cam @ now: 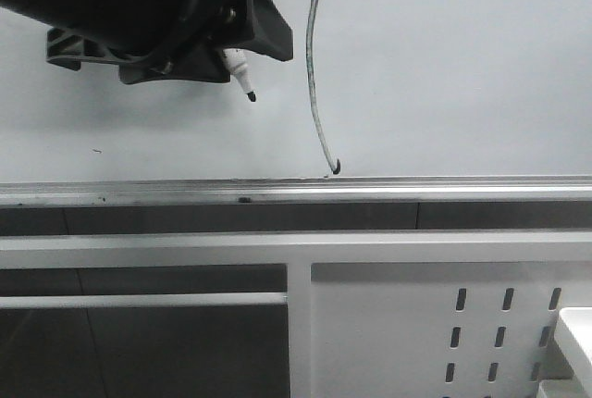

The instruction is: Write number 1 on whiteboard

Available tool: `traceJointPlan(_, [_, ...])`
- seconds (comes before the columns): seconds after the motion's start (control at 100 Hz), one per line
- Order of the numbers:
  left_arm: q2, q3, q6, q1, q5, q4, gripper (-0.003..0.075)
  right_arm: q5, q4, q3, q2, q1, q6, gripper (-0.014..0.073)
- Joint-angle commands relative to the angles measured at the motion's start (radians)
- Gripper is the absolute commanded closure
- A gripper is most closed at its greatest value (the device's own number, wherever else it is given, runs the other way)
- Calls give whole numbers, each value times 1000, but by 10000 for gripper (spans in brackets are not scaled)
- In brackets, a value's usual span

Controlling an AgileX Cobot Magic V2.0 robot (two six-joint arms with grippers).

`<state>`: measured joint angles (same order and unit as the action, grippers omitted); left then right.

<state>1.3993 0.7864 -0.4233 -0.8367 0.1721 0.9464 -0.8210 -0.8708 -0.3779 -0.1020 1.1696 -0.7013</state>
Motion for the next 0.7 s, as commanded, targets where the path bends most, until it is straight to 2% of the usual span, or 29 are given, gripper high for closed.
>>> traceJointPlan(0.0, [-37, 39, 4, 18, 103, -8, 288, 54, -51, -22, -15, 3, -1, 643])
traceJointPlan(0.49, [-286, -142, 2, 14, 103, 24, 302, 97, -1, -22, -15, 3, -1, 643])
traceJointPlan(0.61, [-399, -185, -65, 14, 67, 17, 405, 123, -1, -22, -15, 3, -1, 643])
traceJointPlan(0.69, [-490, -208, -159, 14, 25, 17, 541, 146, -1, -22, -15, 3, -1, 643])
